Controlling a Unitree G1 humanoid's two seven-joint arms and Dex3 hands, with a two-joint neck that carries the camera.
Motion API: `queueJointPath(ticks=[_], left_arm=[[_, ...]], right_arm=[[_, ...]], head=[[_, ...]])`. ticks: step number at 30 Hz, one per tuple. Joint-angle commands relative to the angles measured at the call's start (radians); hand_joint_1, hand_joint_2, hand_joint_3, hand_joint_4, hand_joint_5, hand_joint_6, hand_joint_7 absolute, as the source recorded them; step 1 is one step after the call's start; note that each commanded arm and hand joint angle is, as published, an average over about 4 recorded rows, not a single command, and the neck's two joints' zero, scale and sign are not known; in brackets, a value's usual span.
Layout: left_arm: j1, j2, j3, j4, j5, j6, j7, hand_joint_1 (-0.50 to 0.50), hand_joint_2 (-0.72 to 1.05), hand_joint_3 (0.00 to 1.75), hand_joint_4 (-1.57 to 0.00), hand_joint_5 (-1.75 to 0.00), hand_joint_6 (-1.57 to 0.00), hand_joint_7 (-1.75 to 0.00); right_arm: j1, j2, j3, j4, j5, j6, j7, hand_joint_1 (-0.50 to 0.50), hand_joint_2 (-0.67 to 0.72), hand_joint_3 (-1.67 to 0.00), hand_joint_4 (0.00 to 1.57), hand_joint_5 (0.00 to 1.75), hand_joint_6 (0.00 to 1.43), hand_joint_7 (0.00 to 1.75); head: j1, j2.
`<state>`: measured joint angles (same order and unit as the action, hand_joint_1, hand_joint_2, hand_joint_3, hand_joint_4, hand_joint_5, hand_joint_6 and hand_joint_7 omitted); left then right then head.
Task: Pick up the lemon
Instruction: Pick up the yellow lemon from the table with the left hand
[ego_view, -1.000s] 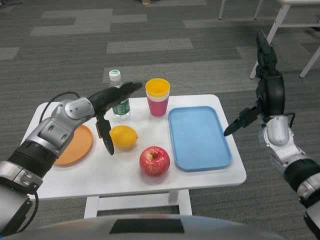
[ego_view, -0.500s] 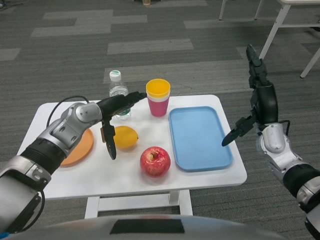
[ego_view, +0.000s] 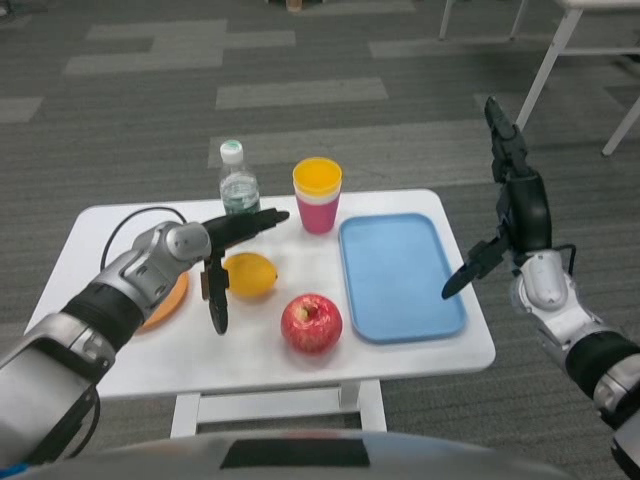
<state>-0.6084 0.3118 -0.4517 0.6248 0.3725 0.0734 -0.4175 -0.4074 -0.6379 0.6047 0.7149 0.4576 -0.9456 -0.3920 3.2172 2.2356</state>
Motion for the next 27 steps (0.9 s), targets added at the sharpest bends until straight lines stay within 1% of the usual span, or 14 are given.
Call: queueJointPath(ticks=[1, 3, 8, 13, 15, 17, 23, 27], left_arm=[[-0.048, -0.03, -0.018, 0.096, 0.047, 0.0, 0.047, -0.5, -0.37, 0.09, 0.0, -0.21, 0.0, -0.14], [-0.067, -0.046, -0.025, 0.148, 0.056, -0.001, 0.071, -0.5, -0.37, 0.09, 0.0, -0.21, 0.0, -0.14], [-0.1, -0.067, -0.047, 0.233, 0.068, -0.001, 0.095, -0.5, -0.37, 0.09, 0.0, -0.21, 0.0, -0.14], [-0.12, -0.086, -0.057, 0.293, 0.074, -0.001, 0.131, -0.5, -0.37, 0.09, 0.0, -0.21, 0.0, -0.14], [-0.129, -0.096, -0.061, 0.319, 0.075, -0.001, 0.148, -0.5, -0.33, 0.09, 0.0, -0.21, 0.0, -0.14], [-0.141, -0.106, -0.069, 0.355, 0.072, -0.001, 0.168, -0.5, -0.28, 0.09, 0.0, -0.21, 0.0, -0.14], [-0.171, -0.14, -0.097, 0.472, 0.032, -0.018, 0.217, -0.5, -0.28, 0.09, 0.0, -0.21, 0.0, -0.14], [-0.193, -0.162, -0.152, 0.538, 0.01, -0.014, 0.254, -0.5, -0.13, 0.09, 0.0, -0.21, 0.0, -0.14]], right_arm=[[0.005, 0.002, 0.005, 0.013, 0.008, 0.006, -0.001, -0.46, 0.6, 0.0, 0.09, 0.0, 0.0, 0.0], [0.005, 0.003, 0.005, 0.015, 0.009, 0.007, -0.001, -0.46, 0.6, 0.0, 0.09, 0.0, 0.0, 0.0], [0.006, 0.007, 0.003, 0.018, 0.01, 0.007, -0.001, -0.46, 0.6, 0.0, 0.09, 0.0, 0.0, 0.0], [0.007, 0.007, 0.004, 0.023, 0.012, 0.007, -0.001, -0.46, 0.6, 0.0, 0.09, 0.0, 0.0, 0.0], [0.007, 0.007, 0.004, 0.025, 0.012, 0.007, -0.001, -0.46, 0.6, 0.0, 0.09, 0.0, 0.0, 0.0], [0.007, 0.007, 0.004, 0.027, 0.013, 0.007, -0.001, -0.46, 0.6, 0.0, 0.09, 0.0, 0.0, 0.0], [0.007, 0.012, 0.006, 0.032, 0.015, 0.007, -0.001, -0.46, 0.6, 0.0, 0.1, 0.0, 0.0, 0.0], [0.007, 0.012, 0.007, 0.034, 0.015, 0.007, -0.001, -0.46, 0.6, 0.0, 0.1, 0.0, 0.0, 0.0]], head=[[-0.002, 0.003], [-0.004, 0.004], [-0.003, -0.001], [0.004, 0.003], [0.006, 0.003], [0.006, 0.003], [0.011, 0.002], [0.012, 0.002]])
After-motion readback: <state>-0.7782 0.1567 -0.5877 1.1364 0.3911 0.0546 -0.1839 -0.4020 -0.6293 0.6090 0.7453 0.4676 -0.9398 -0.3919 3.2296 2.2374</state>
